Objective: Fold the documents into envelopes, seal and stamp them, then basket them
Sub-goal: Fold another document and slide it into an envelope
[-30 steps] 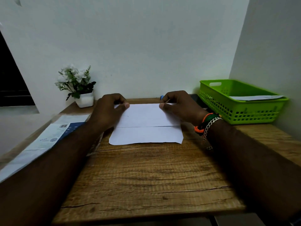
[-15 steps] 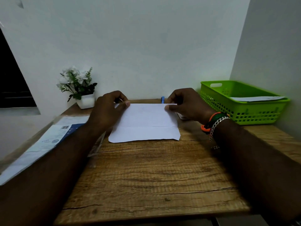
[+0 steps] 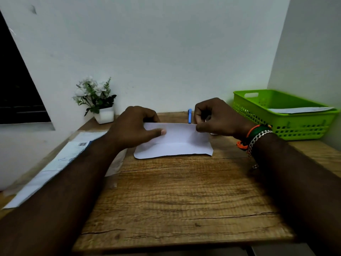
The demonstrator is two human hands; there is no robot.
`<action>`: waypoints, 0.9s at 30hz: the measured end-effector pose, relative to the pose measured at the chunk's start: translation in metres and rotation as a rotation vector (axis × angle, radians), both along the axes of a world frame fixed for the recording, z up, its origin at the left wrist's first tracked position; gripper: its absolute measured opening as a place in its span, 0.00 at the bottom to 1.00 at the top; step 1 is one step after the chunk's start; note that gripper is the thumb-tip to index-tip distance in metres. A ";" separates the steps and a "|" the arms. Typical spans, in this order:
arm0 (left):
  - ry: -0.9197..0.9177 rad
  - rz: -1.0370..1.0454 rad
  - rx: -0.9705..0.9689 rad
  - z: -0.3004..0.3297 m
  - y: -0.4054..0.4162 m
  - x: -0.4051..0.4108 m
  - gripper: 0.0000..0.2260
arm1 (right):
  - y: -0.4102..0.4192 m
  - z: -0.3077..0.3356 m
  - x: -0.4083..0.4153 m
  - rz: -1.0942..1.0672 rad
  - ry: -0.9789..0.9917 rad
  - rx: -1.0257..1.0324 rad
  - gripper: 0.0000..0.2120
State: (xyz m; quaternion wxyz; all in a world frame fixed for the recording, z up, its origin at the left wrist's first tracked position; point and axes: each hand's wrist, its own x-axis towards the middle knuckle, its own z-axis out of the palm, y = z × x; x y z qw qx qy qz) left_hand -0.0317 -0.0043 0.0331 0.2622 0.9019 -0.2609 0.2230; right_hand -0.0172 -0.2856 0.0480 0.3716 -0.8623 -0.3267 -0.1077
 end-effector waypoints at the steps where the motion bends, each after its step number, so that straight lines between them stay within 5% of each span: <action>1: 0.012 -0.005 0.018 0.002 0.001 -0.001 0.08 | 0.000 0.000 -0.001 0.008 0.010 -0.012 0.11; 8: 0.180 0.025 0.148 0.001 0.003 -0.002 0.25 | 0.003 -0.002 0.001 0.050 0.081 -0.125 0.06; 13: 0.248 -0.047 0.074 0.002 -0.001 -0.005 0.15 | 0.001 -0.003 0.005 0.081 0.110 -0.194 0.04; 21: 0.334 -0.014 0.192 -0.006 -0.004 0.000 0.14 | 0.003 -0.008 0.006 0.011 0.279 -0.382 0.07; 27: 0.334 0.001 0.158 -0.010 -0.007 0.003 0.13 | 0.010 -0.013 0.010 -0.067 0.129 -0.302 0.08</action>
